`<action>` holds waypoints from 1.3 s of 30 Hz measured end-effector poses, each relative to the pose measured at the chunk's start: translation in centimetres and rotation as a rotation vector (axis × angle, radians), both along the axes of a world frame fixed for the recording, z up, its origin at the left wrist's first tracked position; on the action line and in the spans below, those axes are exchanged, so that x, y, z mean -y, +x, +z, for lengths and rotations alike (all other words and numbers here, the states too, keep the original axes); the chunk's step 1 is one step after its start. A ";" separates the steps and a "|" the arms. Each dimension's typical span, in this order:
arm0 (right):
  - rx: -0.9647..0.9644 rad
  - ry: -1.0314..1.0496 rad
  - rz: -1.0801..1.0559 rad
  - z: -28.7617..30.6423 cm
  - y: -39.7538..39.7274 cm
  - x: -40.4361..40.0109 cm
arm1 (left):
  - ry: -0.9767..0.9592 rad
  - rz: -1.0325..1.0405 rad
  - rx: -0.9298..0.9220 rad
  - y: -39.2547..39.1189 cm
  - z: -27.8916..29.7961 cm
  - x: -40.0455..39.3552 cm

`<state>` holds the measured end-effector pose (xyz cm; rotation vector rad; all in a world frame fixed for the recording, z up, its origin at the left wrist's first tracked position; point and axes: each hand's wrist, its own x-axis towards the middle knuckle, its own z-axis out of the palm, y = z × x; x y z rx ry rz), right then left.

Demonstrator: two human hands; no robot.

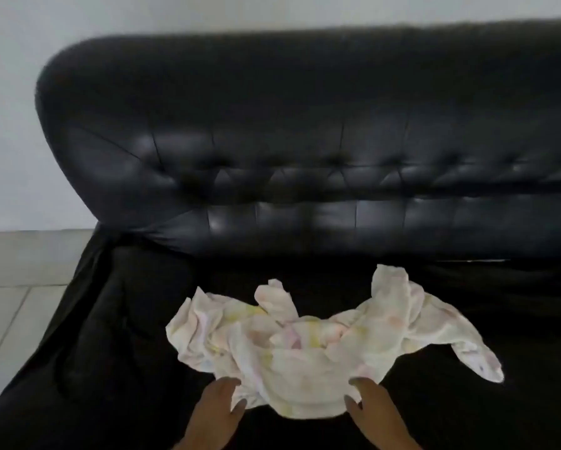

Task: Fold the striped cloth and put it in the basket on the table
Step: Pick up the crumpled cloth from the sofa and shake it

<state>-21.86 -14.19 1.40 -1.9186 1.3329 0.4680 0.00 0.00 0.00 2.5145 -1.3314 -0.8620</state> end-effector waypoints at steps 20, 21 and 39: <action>-0.062 -0.408 -0.260 -17.1 -13.9 -6.1 | -0.242 -0.777 0.098 -8.4 -17.1 -0.5; -0.097 -0.321 -0.351 -17.3 -14.9 -6.0 | -0.254 -0.737 0.088 -9.1 -16.9 -0.1; -0.364 0.027 -0.703 -16.7 -10.6 -3.9 | 0.305 -0.411 0.318 -7.6 -17.1 20.7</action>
